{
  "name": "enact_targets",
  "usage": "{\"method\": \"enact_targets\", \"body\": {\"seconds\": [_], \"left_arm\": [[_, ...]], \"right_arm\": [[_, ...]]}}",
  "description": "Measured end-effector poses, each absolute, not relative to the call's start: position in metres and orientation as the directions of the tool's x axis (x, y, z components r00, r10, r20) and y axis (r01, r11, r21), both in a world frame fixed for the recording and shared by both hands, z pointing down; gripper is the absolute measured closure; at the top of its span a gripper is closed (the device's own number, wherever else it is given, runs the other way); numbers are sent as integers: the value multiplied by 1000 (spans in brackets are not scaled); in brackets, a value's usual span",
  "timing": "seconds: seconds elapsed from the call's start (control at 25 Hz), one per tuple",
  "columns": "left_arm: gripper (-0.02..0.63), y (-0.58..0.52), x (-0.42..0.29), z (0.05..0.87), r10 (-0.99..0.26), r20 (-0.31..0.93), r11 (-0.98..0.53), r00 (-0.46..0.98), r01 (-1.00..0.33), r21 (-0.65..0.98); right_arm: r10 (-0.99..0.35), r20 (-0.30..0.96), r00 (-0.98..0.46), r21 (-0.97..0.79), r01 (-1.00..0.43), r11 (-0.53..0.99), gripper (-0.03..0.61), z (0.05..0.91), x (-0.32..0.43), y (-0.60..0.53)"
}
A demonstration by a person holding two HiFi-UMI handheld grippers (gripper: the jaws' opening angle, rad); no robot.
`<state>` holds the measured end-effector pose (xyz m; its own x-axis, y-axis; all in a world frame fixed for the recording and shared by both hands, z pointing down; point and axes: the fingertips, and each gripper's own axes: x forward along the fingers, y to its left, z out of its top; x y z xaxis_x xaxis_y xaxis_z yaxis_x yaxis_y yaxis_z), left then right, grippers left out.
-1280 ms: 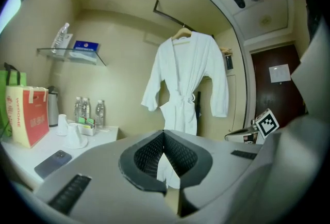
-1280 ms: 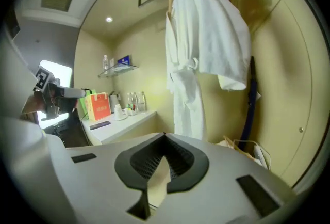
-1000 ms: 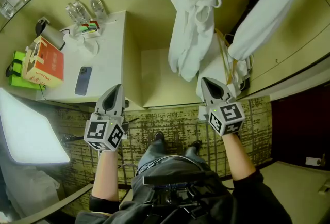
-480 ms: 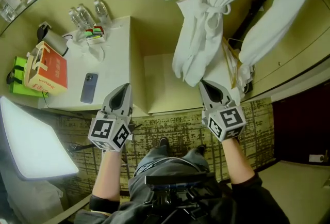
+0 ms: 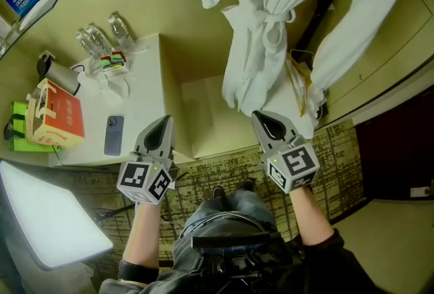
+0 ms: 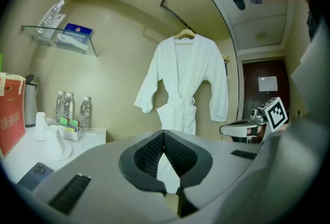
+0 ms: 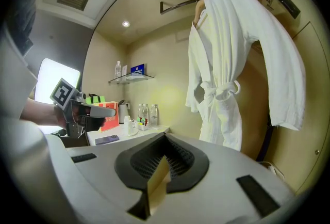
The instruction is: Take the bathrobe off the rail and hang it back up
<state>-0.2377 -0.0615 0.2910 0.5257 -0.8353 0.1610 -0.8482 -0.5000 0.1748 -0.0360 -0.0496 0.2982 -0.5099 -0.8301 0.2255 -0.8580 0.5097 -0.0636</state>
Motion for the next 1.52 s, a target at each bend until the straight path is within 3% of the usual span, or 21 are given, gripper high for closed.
{"method": "enact_targets", "body": {"seconds": [0.56,0.84,1.52], "left_arm": [[612,-100,-175,262,-850,108,-507,516,-856,99],[612,-130,-138,229,-818,43,-572,573,-820,34],[597,-232,-52,52,-655,-204,-700,728,-686,-200]], "right_arm": [[-803,174,-570,-81,-821,566,554,273,5,-84],[-812,128,-570,-1,-818,575,554,236,10,-108],[-898,-78,-433,201,-889,411,554,73,30,-205]]}}
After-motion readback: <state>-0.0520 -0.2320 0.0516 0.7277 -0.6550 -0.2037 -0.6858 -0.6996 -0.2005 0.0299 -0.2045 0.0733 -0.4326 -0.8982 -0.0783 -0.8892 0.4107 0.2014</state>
